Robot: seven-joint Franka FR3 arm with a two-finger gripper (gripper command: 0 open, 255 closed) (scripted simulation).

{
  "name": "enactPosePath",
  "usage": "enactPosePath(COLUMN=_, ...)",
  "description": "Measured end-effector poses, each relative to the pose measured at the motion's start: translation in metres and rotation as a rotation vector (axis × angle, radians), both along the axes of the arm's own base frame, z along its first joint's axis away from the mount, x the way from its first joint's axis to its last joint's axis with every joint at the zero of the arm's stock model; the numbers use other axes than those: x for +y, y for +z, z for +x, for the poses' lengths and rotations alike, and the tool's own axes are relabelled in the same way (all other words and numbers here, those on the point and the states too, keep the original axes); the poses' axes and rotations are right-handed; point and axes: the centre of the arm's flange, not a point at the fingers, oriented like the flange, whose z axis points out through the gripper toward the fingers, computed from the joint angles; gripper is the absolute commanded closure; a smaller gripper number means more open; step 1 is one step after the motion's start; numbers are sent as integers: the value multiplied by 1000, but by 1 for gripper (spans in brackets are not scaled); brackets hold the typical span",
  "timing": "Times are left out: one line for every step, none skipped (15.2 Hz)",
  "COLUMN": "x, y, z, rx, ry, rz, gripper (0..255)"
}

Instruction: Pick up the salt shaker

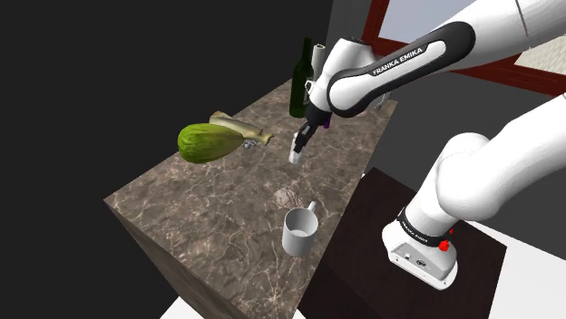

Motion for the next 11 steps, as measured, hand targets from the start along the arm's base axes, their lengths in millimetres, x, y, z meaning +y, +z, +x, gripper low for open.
enactPosePath(x=0, y=5, z=0, rx=0, ry=0, rz=0, gripper=255)
enactPosePath(x=0, y=11, z=0, rx=0, ry=0, rz=0, gripper=255)
enactPosePath(x=0, y=16, z=1, rx=0, ry=0, rz=0, gripper=255)
enactPosePath(x=-1, y=21, z=1, rx=0, ry=0, rz=0, gripper=255)
enactPosePath(x=-1, y=26, z=2, rx=0, ry=0, rz=0, gripper=255)
enactPosePath(x=-1, y=32, z=1, rx=0, ry=0, rz=0, gripper=255)
enactPosePath(x=1, y=38, z=0, rx=0, ry=0, rz=0, gripper=255)
enactPosePath(x=0, y=43, z=0, rx=0, ry=0, rz=0, gripper=255)
enactPosePath(x=0, y=49, z=1, rx=0, ry=0, rz=0, gripper=255)
enactPosePath(x=0, y=54, z=1, rx=0, ry=0, rz=0, gripper=255)
enactPosePath(x=0, y=56, z=1, rx=0, ry=0, rz=0, gripper=255)
